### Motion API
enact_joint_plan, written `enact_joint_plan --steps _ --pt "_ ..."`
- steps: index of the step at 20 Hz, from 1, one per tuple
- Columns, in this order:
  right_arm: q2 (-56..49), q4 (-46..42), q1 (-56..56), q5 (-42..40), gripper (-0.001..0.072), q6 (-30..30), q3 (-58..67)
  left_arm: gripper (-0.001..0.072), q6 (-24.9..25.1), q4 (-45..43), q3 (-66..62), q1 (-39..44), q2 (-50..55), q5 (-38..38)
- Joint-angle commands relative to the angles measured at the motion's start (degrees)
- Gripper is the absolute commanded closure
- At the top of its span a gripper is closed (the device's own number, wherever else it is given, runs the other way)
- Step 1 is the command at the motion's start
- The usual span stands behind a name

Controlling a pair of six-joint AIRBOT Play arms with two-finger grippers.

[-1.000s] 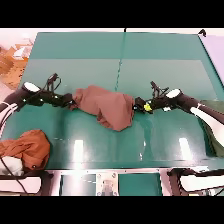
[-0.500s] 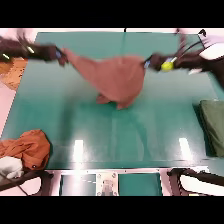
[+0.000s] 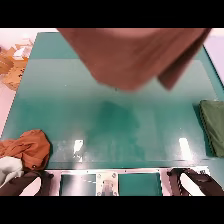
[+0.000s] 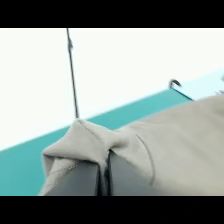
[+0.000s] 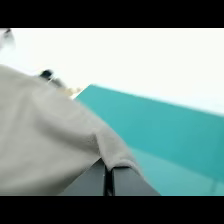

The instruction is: Fold the shirts.

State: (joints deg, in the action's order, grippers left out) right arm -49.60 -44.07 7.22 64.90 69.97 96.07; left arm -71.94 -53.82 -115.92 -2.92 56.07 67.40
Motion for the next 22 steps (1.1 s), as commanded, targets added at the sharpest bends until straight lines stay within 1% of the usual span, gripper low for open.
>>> enact_joint_plan --steps 1,4,6,8,10,13,15,16,18,19,20,21,22 --pt "2.7 -2.5 1.3 0.1 0.0701 0.0 0.2 0.0679 -3.5 -7.3 -1.2 0.0 -1.6 3.1" --pt "-0.2 -2.4 0.9 0.3 0.07 0.0 -4.6 0.0679 -3.7 -10.1 5.0 0.0 0.0 4.7" --pt "-3.2 -2.4 -0.5 0.1 0.07 0.0 -10.8 0.0679 -3.7 -10.0 12.1 0.0 1.7 6.0" --pt "-8.1 -2.4 -4.2 -2.6 0.07 -0.9 -18.3 0.0679 -2.8 -8.6 22.1 0.0 4.3 6.4" --pt "-15.1 -2.5 -9.2 -8.1 0.07 -2.4 -25.4 0.0679 0.3 -5.8 33.1 0.0 7.7 3.5" --pt "-29.6 -2.4 -16.0 -14.9 0.0699 -2.8 -30.4 0.0679 4.0 -2.3 48.9 0.0 14.7 -6.4" --pt "-38.8 -1.0 -18.4 -17.0 0.07 -2.8 -29.8 0.0679 5.0 -1.3 53.6 0.0 20.5 -10.9" --pt "-41.9 -0.2 -18.7 -17.3 0.0699 -2.8 -29.1 0.0679 5.0 -1.2 53.9 0.0 23.2 -11.5" --pt "-45.2 0.3 -18.3 -16.4 0.0697 -2.7 -27.1 0.0679 5.0 -1.2 53.8 0.0 27.0 -12.4" --pt "-45.0 0.3 -17.0 -15.3 0.0614 -2.7 -25.9 0.0679 5.1 -1.3 53.8 0.0 28.0 -13.3" --pt "-44.5 0.3 -15.3 -12.6 0.0501 -2.7 -24.2 0.0679 5.7 -1.3 53.8 0.0 28.3 -14.3" --pt "-43.4 -0.1 -12.9 -8.5 0.048 -1.3 -22.1 0.0679 6.3 -1.3 53.7 0.0 28.3 -15.0" --pt "-41.9 -1.1 -10.4 -4.4 0.048 1.1 -20.5 0.0678 6.4 -1.3 53.1 0.0 28.3 -15.2"
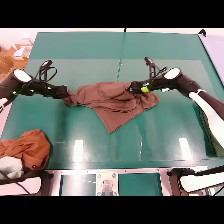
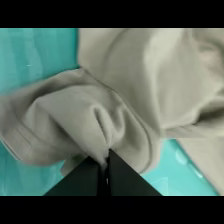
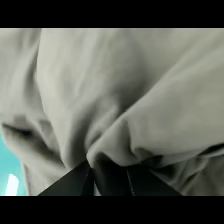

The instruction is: Fold the shirts.

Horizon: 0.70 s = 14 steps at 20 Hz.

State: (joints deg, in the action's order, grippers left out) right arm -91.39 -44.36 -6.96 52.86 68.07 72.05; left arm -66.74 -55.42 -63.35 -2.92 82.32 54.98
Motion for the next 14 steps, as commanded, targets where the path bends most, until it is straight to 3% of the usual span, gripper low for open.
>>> enact_joint_plan --steps 1,4,6,7,8,9,11,14 --pt "2.1 -1.9 6.4 11.4 0.048 5.3 4.2 0.0679 1.2 0.2 0.0 -0.1 2.1 -2.9" --pt "10.3 -8.3 11.5 17.6 0.0482 9.8 0.6 0.0679 1.2 0.1 -2.3 -0.1 2.1 -2.8" --pt "17.0 -10.6 11.7 17.6 0.0481 12.5 -8.0 0.0679 1.2 0.0 -3.9 0.0 2.2 -2.7" --pt "20.5 -10.5 10.7 17.0 0.0444 13.8 -14.0 0.0679 1.2 0.0 -4.3 -0.1 2.2 -2.7" --pt "23.4 -10.3 8.9 15.3 0.0353 15.1 -20.1 0.0679 1.2 0.0 -4.6 -0.1 2.2 -2.7" --pt "25.9 -9.2 6.1 12.4 0.0277 16.5 -26.9 0.0679 1.2 -0.1 -4.8 0.0 2.2 -2.6" --pt "27.6 -1.1 -1.2 4.3 0.0219 17.0 -38.2 0.0679 1.2 -0.1 -4.9 0.0 2.2 -2.6" --pt "24.9 11.1 -15.5 -11.2 0.0214 17.0 -45.6 0.0679 1.2 -0.1 -4.9 0.0 2.2 -2.3"
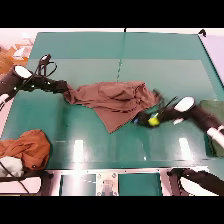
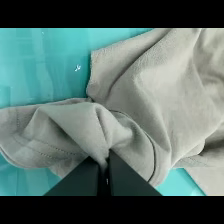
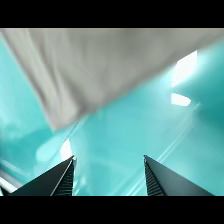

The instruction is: Fold the shirts.

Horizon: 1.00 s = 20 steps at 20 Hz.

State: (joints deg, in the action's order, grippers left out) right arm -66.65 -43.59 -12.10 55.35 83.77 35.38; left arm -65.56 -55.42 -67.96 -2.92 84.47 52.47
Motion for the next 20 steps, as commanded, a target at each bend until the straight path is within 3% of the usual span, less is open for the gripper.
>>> enact_joint_plan --steps 1,4,7,8,10,11,14,17,20 --pt "-1.6 13.1 -14.4 -17.7 0.0214 1.3 -8.6 0.0679 0.0 0.0 -0.2 0.0 0.0 0.3" --pt "-8.7 17.8 -22.5 -26.8 0.0215 1.3 -4.1 0.0679 0.0 -0.1 -0.2 0.0 0.0 1.0" --pt "-16.3 17.9 -23.4 -27.3 0.0227 1.2 3.9 0.0679 0.1 -0.4 -0.2 -0.1 0.0 1.3" --pt "-18.3 17.5 -23.2 -27.5 0.0314 0.3 6.6 0.0679 0.0 -1.2 -0.2 0.0 0.0 1.7" --pt "-19.8 16.2 -22.5 -27.3 0.0655 -2.9 9.7 0.0679 0.0 -2.8 -0.3 -0.1 0.0 2.8" --pt "-19.7 14.7 -22.1 -26.4 0.0699 -3.0 10.3 0.0679 -0.1 -4.3 -0.6 -0.3 0.0 3.7" --pt "-16.7 6.9 -17.9 -18.0 0.0701 -1.9 10.7 0.0679 -5.1 -8.7 -3.8 -3.7 0.0 8.1" --pt "-9.3 -9.6 -10.1 -8.3 0.0701 6.4 10.7 0.0679 -11.8 -12.1 -5.7 -9.8 0.0 15.3" --pt "-0.7 -22.6 -0.2 0.7 0.0701 9.9 10.7 0.0679 -12.4 -13.3 -4.9 -12.8 0.1 22.3"
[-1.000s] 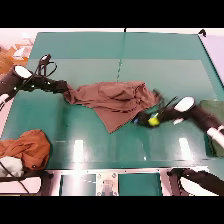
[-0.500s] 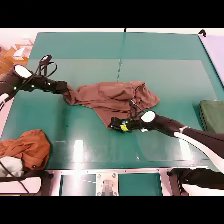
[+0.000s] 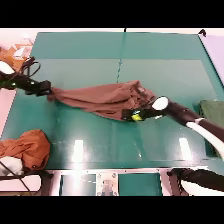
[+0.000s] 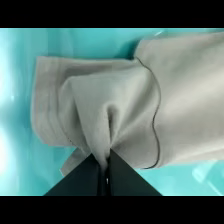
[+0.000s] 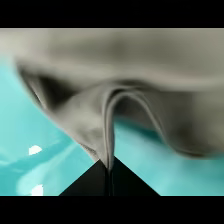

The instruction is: Fold the shirts.

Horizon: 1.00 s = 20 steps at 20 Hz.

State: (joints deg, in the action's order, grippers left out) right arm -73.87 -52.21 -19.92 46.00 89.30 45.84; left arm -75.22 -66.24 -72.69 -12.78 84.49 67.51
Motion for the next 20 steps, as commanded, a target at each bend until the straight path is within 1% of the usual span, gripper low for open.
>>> enact_joint_plan --steps 1,3,5,6,7,8,9,11,12,14,15,17,18,20 --pt "8.5 -15.6 10.5 12.4 0.0701 4.4 0.2 0.0679 -2.8 -2.5 0.2 -2.8 0.0 9.4" --pt "11.3 -18.8 14.8 15.9 0.0701 4.0 0.2 0.0679 -2.8 -1.3 0.3 -2.1 0.0 14.9" --pt "13.8 -19.4 17.9 17.4 0.0702 3.2 0.6 0.0679 -2.7 2.4 0.3 -1.4 0.0 20.4" --pt "15.1 -19.2 19.2 18.6 0.0702 3.2 2.1 0.0679 -2.1 6.4 0.2 -1.4 0.0 23.2" --pt "16.3 -19.2 20.4 20.4 0.0704 3.0 4.6 0.0679 -0.2 12.2 -0.1 -1.4 0.0 25.6" --pt "17.6 -19.1 21.2 22.4 0.0704 2.3 8.5 0.0679 1.3 18.9 -0.6 -1.4 -0.5 27.1" --pt "18.9 -19.2 21.9 24.1 0.0703 1.9 13.0 0.0679 2.4 26.1 -1.1 -1.4 -1.7 27.1" --pt "21.5 -19.2 23.6 25.7 0.0703 1.9 24.2 0.0679 3.3 38.6 -4.1 -1.4 -5.0 25.1" --pt "22.3 -19.2 24.4 25.7 0.0703 2.0 29.7 0.0679 3.3 43.2 -6.4 -1.4 -6.9 23.6" --pt "23.2 -19.2 26.0 25.6 0.0702 2.4 41.2 0.0679 3.2 52.0 -12.5 -1.4 -11.2 18.9" --pt "23.3 -19.2 26.9 25.6 0.0701 3.3 46.6 0.0679 2.4 56.1 -16.2 -1.4 -13.4 15.6" --pt "23.3 -19.2 28.5 25.0 0.0702 4.3 56.7 0.0679 0.2 62.3 -23.3 -1.4 -16.8 8.4" --pt "23.3 -19.2 29.2 24.4 0.0702 5.3 61.3 0.0678 0.1 64.5 -26.6 -1.4 -18.2 5.2" --pt "23.3 -18.1 29.4 24.1 0.0701 6.3 67.9 0.0678 -1.0 64.9 -32.3 -1.4 -20.7 0.0"
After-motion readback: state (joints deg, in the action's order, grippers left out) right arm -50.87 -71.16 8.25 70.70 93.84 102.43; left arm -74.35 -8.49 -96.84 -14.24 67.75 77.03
